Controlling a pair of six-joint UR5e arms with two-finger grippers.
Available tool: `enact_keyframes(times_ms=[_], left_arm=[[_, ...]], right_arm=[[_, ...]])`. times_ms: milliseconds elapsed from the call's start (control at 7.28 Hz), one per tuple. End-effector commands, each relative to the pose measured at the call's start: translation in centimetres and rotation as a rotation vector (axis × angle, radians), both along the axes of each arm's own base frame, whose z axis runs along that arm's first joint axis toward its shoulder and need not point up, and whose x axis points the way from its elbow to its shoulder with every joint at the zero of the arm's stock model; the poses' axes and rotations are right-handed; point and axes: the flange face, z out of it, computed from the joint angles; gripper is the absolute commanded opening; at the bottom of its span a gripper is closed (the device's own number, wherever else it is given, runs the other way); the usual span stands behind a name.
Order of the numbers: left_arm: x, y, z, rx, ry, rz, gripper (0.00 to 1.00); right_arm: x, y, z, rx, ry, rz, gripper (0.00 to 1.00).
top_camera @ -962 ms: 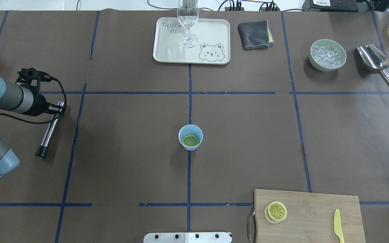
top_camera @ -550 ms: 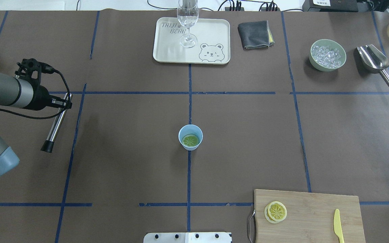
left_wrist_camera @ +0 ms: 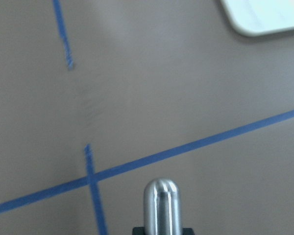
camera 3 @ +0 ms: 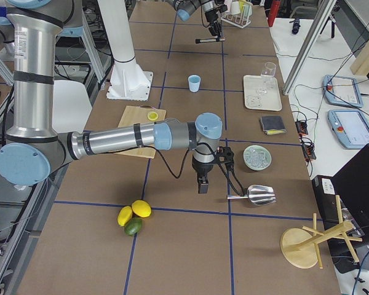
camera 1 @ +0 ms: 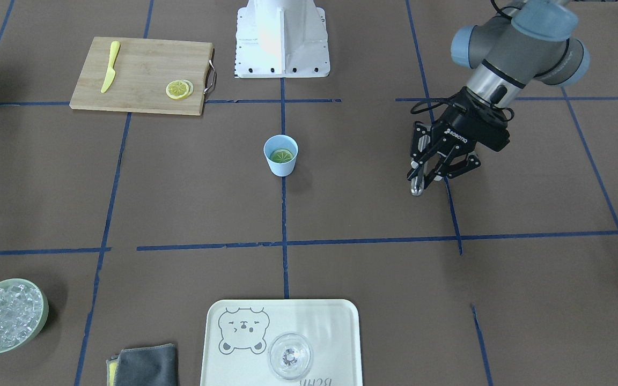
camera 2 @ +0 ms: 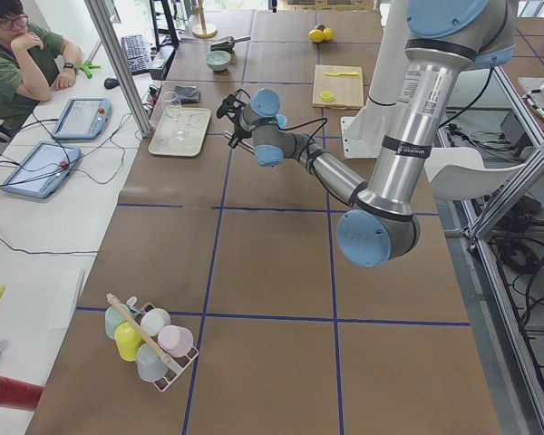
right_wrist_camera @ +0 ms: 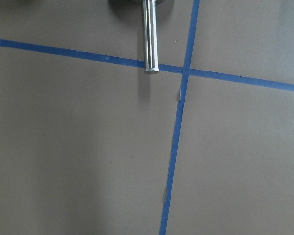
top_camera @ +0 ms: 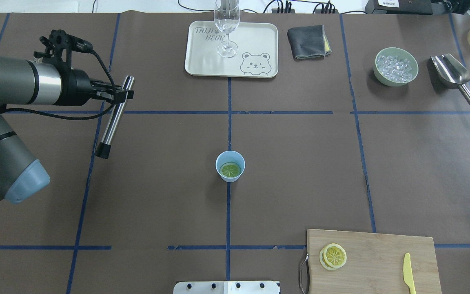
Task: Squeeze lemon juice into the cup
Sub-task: 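Carry the muddler with the left gripper over the blue cup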
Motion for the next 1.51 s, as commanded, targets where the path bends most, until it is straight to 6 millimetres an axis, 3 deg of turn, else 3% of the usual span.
enact_keyframes(times_ms=[0,137,275,550,687,825,1237,1374], left_arm=[[-1.1,1.5,-2.6,0.208,0.207,-0.003,0.00],[-1.5,1.4,-3.5,0.246,0.235,-0.061,0.00],[0.4,2.9,-4.1,0.312,0.328,-0.103,0.00],[5.0,5.0,-5.6,0.410,0.535,-0.128,0.00],[7.3,5.0,-7.1,0.498,0.563,-0.119,0.00],[9.6,6.6,-8.3,0.668,0.551,-0.121,0.00],[14.3,9.6,-4.7,0.765,0.583,-0.154,0.00],[15.7,11.0,-4.7,0.816,0.551,-0.194,0.00]], right_arm=[[0.5,0.0,0.1,-0.001,0.001,0.012,1.00],[0.7,0.0,0.1,-0.001,0.003,0.015,1.00],[0.8,0.1,0.1,-0.003,0.001,0.018,1.00],[3.0,0.9,0.8,-0.018,-0.014,0.062,1.00],[4.1,1.7,1.6,-0.003,-0.020,0.043,1.00],[5.4,2.9,2.6,0.011,-0.029,0.026,1.00],[6.6,5.0,3.8,-0.019,-0.053,0.057,1.00],[6.8,5.0,3.9,-0.021,-0.053,0.061,1.00]])
